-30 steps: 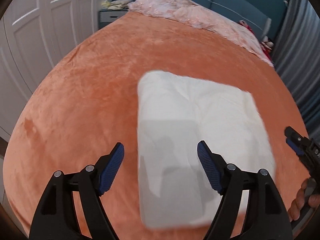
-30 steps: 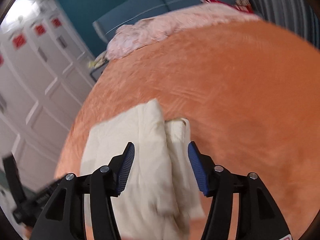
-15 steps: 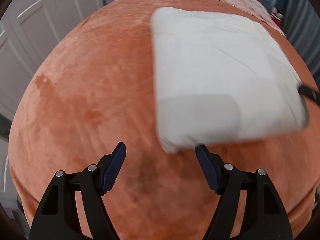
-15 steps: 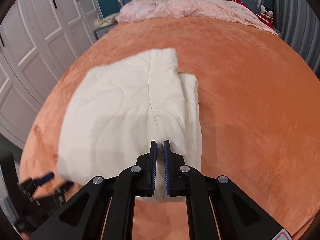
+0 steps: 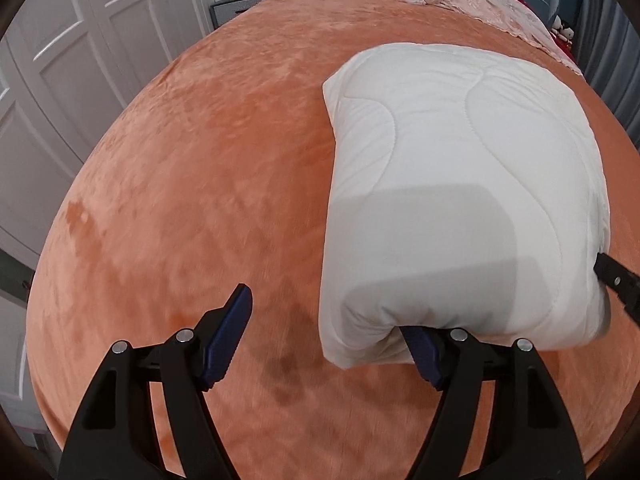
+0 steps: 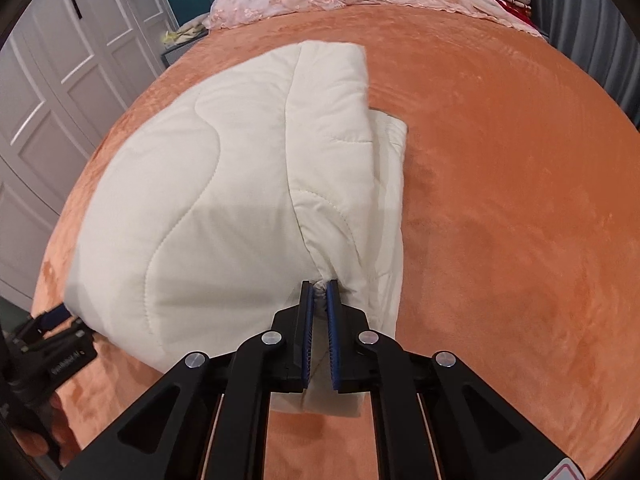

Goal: Fold large clothes
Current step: 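Lower the folded bundle onto the bedspread and press it flat with both tools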

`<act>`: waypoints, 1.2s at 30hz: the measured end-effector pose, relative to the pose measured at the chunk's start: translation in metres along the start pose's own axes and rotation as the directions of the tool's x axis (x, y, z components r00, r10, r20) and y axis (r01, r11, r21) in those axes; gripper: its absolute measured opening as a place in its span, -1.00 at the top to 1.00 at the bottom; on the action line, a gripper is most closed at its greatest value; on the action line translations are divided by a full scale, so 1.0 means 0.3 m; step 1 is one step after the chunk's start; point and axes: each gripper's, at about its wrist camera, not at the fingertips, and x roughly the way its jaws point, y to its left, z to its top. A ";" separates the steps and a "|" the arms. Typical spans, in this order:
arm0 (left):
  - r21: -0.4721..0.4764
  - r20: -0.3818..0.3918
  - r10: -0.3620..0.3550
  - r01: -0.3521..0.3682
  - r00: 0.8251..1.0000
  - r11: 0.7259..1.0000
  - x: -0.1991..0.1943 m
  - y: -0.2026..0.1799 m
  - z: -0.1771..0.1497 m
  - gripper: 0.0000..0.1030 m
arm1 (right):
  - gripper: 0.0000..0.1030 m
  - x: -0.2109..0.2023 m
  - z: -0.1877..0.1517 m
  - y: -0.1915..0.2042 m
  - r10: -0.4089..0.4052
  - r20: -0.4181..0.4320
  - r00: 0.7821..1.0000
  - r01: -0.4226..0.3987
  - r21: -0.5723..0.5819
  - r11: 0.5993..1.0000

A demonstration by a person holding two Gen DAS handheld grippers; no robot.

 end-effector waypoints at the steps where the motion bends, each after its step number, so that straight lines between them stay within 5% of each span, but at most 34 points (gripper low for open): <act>1: 0.003 0.001 0.002 -0.002 1.000 1.000 0.007 -0.003 0.007 -0.37 | 0.90 0.009 0.003 0.003 -0.003 -0.001 1.000 0.003 -0.003 1.000; 13: 0.014 -0.027 0.011 -0.010 1.000 1.000 0.056 -0.040 0.027 -0.39 | 0.91 0.083 0.023 0.004 -0.019 -0.006 1.000 0.019 -0.025 1.000; 17: -0.021 -0.024 -0.071 0.070 0.997 0.997 -0.074 -0.013 0.007 -0.36 | 0.90 0.044 0.025 0.019 -0.056 -0.008 0.998 0.055 -0.083 0.995; 22: -0.073 0.082 -0.110 0.116 0.990 0.991 -0.251 0.032 0.026 -0.36 | 0.88 -0.084 0.011 0.014 -0.032 0.000 0.999 0.032 -0.038 0.999; 28: -0.007 0.030 -0.060 0.060 0.998 0.998 -0.150 -0.069 0.105 -0.36 | 0.87 -0.060 -0.018 0.002 -0.038 -0.046 0.998 0.037 -0.028 0.999; 36: -0.012 -0.021 -0.021 0.020 1.000 1.000 -0.046 -0.110 0.062 -0.39 | 0.75 0.009 -0.054 -0.008 -0.046 -0.093 0.995 0.040 -0.060 0.997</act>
